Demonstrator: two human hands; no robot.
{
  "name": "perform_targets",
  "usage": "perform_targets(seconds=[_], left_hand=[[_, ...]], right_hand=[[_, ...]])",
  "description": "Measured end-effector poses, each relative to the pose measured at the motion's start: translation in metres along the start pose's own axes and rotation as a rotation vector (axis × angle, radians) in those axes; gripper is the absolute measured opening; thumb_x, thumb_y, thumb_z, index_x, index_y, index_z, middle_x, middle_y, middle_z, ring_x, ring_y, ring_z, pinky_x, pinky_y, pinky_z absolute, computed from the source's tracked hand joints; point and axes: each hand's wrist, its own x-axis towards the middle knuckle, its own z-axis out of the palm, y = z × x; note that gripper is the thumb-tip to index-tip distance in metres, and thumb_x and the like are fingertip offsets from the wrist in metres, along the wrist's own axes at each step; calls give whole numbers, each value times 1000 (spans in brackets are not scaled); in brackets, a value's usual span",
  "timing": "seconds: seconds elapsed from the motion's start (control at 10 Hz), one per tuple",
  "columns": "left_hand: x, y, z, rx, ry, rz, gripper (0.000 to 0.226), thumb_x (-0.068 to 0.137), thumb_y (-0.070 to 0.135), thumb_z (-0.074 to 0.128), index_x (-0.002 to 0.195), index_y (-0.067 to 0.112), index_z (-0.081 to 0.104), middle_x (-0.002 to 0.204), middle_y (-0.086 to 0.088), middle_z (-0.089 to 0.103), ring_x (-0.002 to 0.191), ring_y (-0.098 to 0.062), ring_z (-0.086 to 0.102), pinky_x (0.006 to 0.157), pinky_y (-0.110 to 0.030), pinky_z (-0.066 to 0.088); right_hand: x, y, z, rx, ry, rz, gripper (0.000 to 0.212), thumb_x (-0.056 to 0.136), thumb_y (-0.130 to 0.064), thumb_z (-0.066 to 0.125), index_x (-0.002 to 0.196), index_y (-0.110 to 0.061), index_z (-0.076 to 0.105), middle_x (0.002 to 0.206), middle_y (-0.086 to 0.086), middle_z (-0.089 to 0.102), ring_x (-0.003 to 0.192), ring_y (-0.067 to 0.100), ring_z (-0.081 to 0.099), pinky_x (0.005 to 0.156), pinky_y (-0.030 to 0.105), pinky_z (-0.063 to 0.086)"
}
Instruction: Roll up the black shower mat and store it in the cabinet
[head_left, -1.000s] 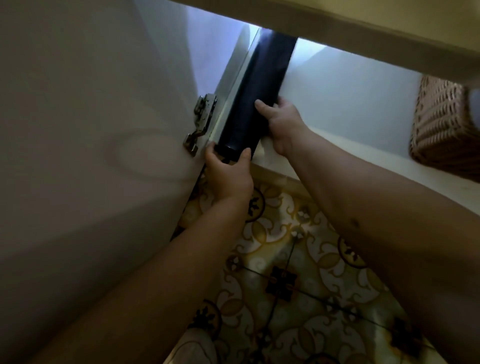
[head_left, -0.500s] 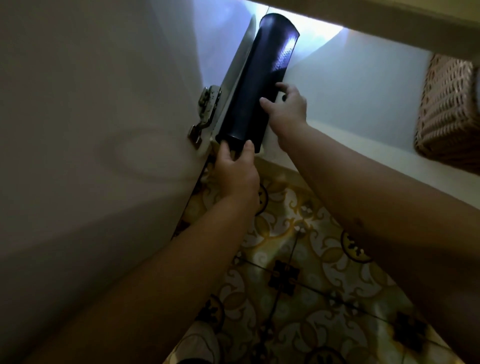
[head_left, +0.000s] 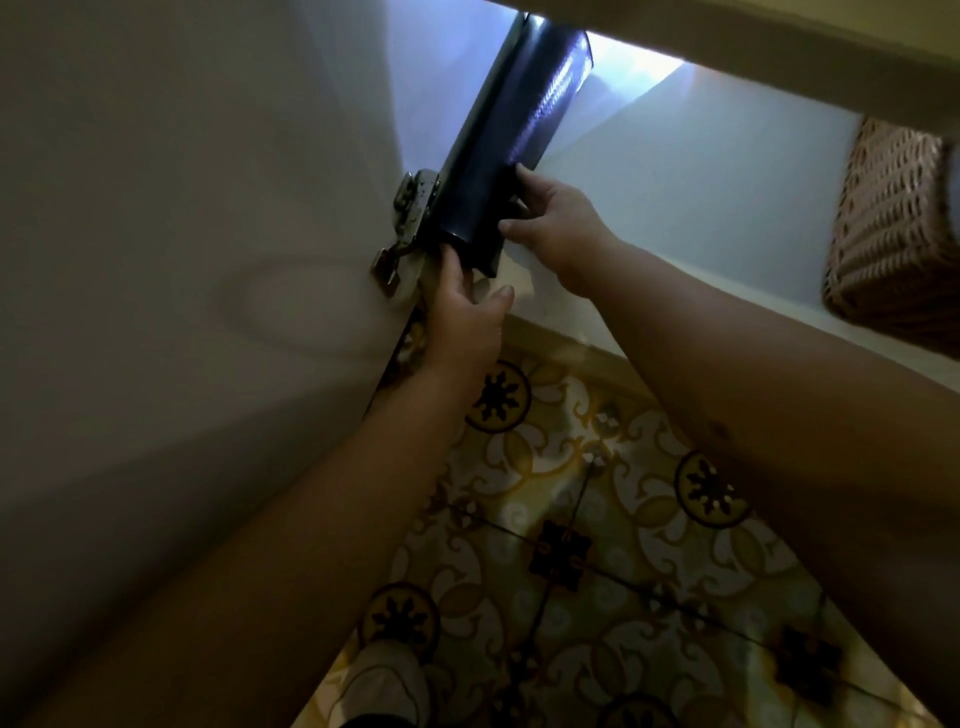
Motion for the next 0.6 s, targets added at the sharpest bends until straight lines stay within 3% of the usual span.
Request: perform_targets(seconds=[0.1,0.2,0.3,0.4,0.5,0.6], left_hand=[[0,-3,-4,-33,-18,-21,81,90,3,57,155,27,15,153,-7,37,137,-23,41,109,-52,39],[2,-3,-11,-14,-52,-34,81,91,4,57,154,32,14,152,-9,39,135,-26,43,106,-54,41],[-1,-2,-17,53,-63,-22,81,92,8,58,154,33,12,151,-10,38,135,-24,42,105,-52,43],[-6,0,-15,90,-74,31,82,91,16,59,155,30,10,151,-9,36,133,-22,41,106,-50,42],[-10,-4,-7,181,-15,95,83,90,21,60,155,27,8,155,-8,28,129,-12,38,107,-39,40],[-20,-9,2,460,85,121,82,89,32,62,154,31,12,159,-5,13,128,-9,27,90,-17,29]], right_hand=[[-1,0,-12,17,-137,56,87,77,25,52,150,-16,29,152,1,38,137,18,39,101,33,46],[-3,-4,-10,-67,-168,65,96,75,24,52,153,-22,20,156,0,30,141,18,31,102,34,45],[-7,-4,-6,-174,-108,37,96,76,17,55,153,-26,18,158,2,26,143,22,26,112,36,32],[-18,-3,-7,-219,-96,28,93,78,9,59,153,-30,19,159,4,23,144,24,22,110,32,28],[-34,4,-12,-329,-97,16,91,81,-12,68,152,-33,15,158,5,25,144,26,20,116,41,23],[-60,15,-29,-552,7,-55,86,83,-41,66,152,-30,16,156,8,30,142,29,23,116,45,23]])
